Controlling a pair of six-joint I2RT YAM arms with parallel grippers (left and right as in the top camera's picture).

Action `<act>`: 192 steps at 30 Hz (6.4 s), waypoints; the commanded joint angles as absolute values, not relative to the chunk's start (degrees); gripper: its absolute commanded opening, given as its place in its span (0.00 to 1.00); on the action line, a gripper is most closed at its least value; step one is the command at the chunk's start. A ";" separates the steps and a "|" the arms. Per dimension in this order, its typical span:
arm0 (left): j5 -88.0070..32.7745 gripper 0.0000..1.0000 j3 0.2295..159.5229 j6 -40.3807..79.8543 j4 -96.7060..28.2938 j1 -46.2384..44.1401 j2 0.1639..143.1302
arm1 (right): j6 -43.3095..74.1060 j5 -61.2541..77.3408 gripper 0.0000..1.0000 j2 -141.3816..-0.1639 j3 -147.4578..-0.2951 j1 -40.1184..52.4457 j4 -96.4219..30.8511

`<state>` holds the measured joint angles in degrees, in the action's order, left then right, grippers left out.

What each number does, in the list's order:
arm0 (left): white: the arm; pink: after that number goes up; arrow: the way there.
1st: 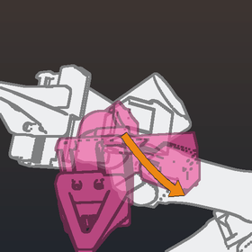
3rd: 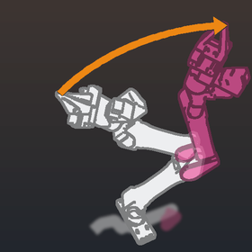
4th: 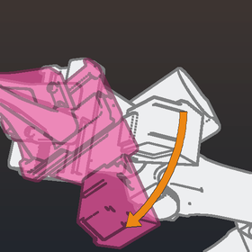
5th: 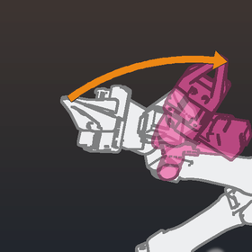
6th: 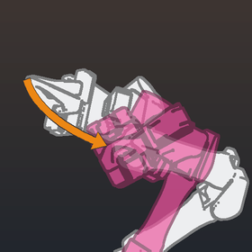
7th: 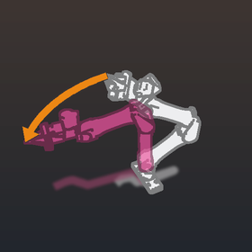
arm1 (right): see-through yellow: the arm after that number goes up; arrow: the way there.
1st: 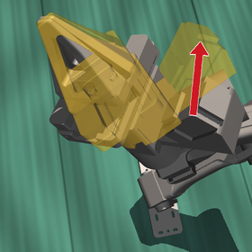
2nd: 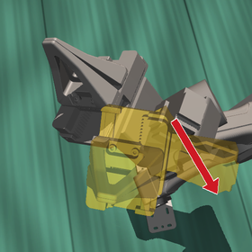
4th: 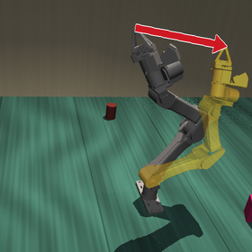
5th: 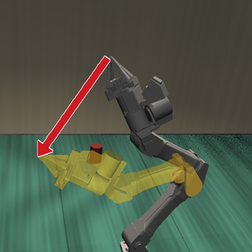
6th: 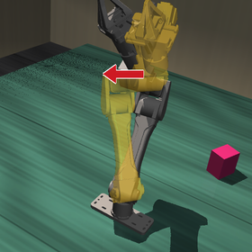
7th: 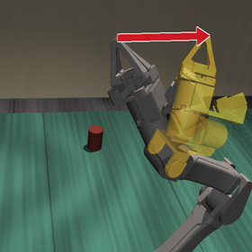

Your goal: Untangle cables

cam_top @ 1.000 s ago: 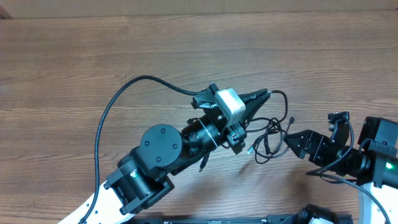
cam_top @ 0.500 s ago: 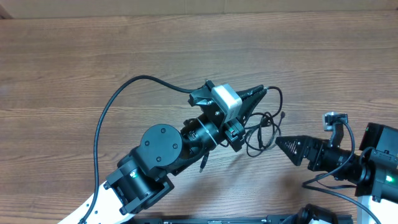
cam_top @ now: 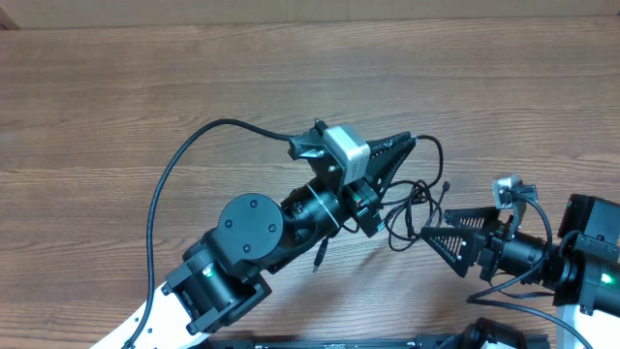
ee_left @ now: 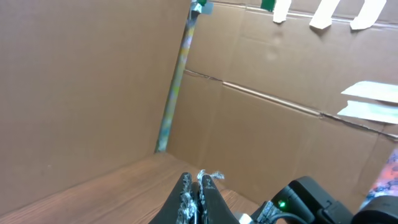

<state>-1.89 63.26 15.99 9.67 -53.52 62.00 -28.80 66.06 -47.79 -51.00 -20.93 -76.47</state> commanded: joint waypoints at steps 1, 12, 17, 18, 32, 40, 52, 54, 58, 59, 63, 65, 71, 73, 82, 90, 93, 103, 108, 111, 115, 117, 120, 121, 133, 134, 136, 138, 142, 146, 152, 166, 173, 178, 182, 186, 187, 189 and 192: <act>-3.09 0.04 64.58 18.26 11.20 -53.23 60.71 | -28.05 66.19 0.85 -47.66 -51.75 -20.97 -75.94; -7.79 0.04 64.58 18.31 12.45 -53.28 60.69 | -11.73 53.91 0.88 -47.70 -51.75 -20.97 -69.25; -10.66 0.04 64.58 18.61 16.82 -53.28 60.69 | -11.73 51.44 0.89 -48.36 -51.75 -20.97 -69.23; -10.61 0.04 64.58 19.14 17.50 -53.28 60.66 | -11.68 50.83 0.89 -48.73 -51.75 -20.97 -69.25; -9.96 0.04 64.58 20.58 30.09 -48.53 58.65 | -5.98 36.27 0.85 -56.62 -51.72 -20.97 -70.54; -10.07 0.04 64.58 20.80 27.24 -42.54 54.17 | -5.96 36.03 0.77 -58.92 -51.72 -20.97 -69.69; -8.38 0.04 64.58 20.75 15.55 -41.47 54.26 | -5.93 36.07 0.12 -59.18 -51.72 -20.97 -69.84; -8.47 0.04 64.58 20.80 12.03 -41.47 54.89 | -5.74 36.05 0.34 -59.18 -51.72 -20.97 -69.91; -10.35 0.22 64.55 20.80 3.66 -41.65 57.69 | -4.14 36.05 0.73 -59.18 -51.72 -20.97 -69.87; -12.03 0.27 64.55 20.78 1.50 -41.65 58.83 | -2.94 36.01 0.78 -59.18 -51.72 -20.97 -69.67; -19.90 0.52 64.58 17.54 -4.64 -41.65 64.01 | 4.32 34.48 0.84 -59.16 -51.72 -20.97 -68.14; -27.05 0.61 64.58 12.05 -7.16 -41.65 67.64 | 12.01 30.39 0.90 -59.16 -51.72 -20.97 -66.67; -42.72 0.63 64.55 -0.30 -12.16 -41.65 77.30 | 21.87 27.20 1.00 -59.18 -51.72 -20.97 -64.53; -47.53 0.67 64.58 -5.67 -14.35 -41.65 80.62 | 22.52 27.09 1.00 -59.18 -51.72 -20.97 -64.49; -53.41 0.79 64.55 -22.00 -23.05 -44.86 92.79 | 22.48 27.00 1.00 -59.18 -51.72 -20.97 -64.71; -38.89 0.73 64.58 -23.81 -25.26 -50.52 99.22 | 22.48 26.98 1.00 -59.18 -51.72 -20.97 -63.88; -29.71 0.73 64.58 -23.86 -24.97 -53.17 100.99 | 22.48 26.98 1.00 -59.18 -51.72 -20.97 -63.42; -21.61 0.72 64.58 -24.43 -23.70 -56.60 106.72 | 22.28 26.98 1.00 -59.18 -51.72 -20.97 -63.26; -20.10 0.66 64.60 -24.47 -23.24 -56.60 106.72 | 22.31 27.00 1.00 -59.18 -51.72 -20.97 -63.33; -16.73 0.60 64.60 -24.47 -23.83 -56.71 106.72 | 22.28 27.00 1.00 -59.18 -51.72 -20.97 -63.48; -14.17 0.55 64.60 -25.06 -25.36 -56.71 107.57 | 22.31 27.00 1.00 -59.18 -51.72 -20.97 -63.22; -14.09 0.53 64.60 -25.69 -25.21 -56.71 108.55 | 22.31 27.00 1.00 -59.18 -51.72 -20.97 -63.05; -12.80 0.52 64.60 -26.02 -24.43 -56.71 110.32 | 22.33 27.03 1.00 -59.18 -51.72 -20.97 -63.11; -11.94 0.51 64.60 -26.00 -24.18 -56.71 110.91 | 22.33 27.00 1.00 -59.18 -51.72 -20.97 -63.11; -11.42 0.04 64.60 -26.57 -23.75 -56.71 114.21 | 22.33 27.03 1.00 -59.18 -51.72 -20.97 -63.29; -11.42 0.04 64.60 -26.30 -24.12 -56.71 114.21 | 22.33 27.03 1.00 -59.18 -51.72 -20.97 -63.29; -11.35 0.04 64.69 -24.75 -25.15 -56.64 114.19 | 22.33 27.03 1.00 -59.18 -51.72 -20.97 -63.33; -10.63 0.04 64.95 -22.85 -26.89 -56.42 113.82 | 22.33 27.00 1.00 -59.18 -51.72 -20.97 -63.46; -9.96 0.04 66.43 -16.78 -30.94 -55.51 111.55 | 21.85 26.96 1.00 -59.18 -51.72 -20.97 -63.44; -10.09 0.04 67.42 -14.74 -34.57 -54.08 106.98 | 19.68 25.96 1.00 -59.18 -51.72 -20.97 -63.29; -10.09 0.04 67.40 -14.72 -35.64 -50.94 96.57 | 14.39 29.61 1.00 -59.18 -51.72 -20.95 -64.53; -10.13 0.04 67.42 -8.67 -23.86 -48.99 80.09 | -4.89 42.72 1.00 -59.18 -51.72 -20.95 -70.54; -17.58 0.04 67.46 -5.85 -21.78 -48.99 77.93 | -4.75 43.55 1.00 -59.18 -51.72 -20.97 -67.85; -27.09 0.04 67.51 -3.44 -19.05 -48.99 75.94 | 0.78 38.15 1.00 -59.33 -51.72 -20.97 -63.72; -28.14 0.04 67.68 0.64 -14.98 -48.97 72.95 | 7.73 28.18 1.00 -60.36 -51.70 -20.97 -63.31; -28.16 0.04 67.68 4.12 -9.50 -48.40 68.97 | 7.73 25.45 1.00 -62.04 -51.70 -20.97 -64.07; -28.14 0.04 67.68 4.40 -8.84 -48.12 68.03 | 7.73 25.45 1.00 -62.57 -51.70 -20.97 -64.25; -28.14 0.04 67.68 4.60 -8.12 -47.22 65.65 | 7.73 25.50 1.00 -63.61 -51.70 -20.97 -64.58; -28.14 0.04 67.68 4.78 -8.51 -45.21 62.04 | 7.73 25.54 1.00 -64.99 -51.70 -20.97 -65.25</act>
<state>-26.63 67.05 3.01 -9.41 -47.18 66.76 6.83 28.42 -63.99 -51.00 -20.91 -65.10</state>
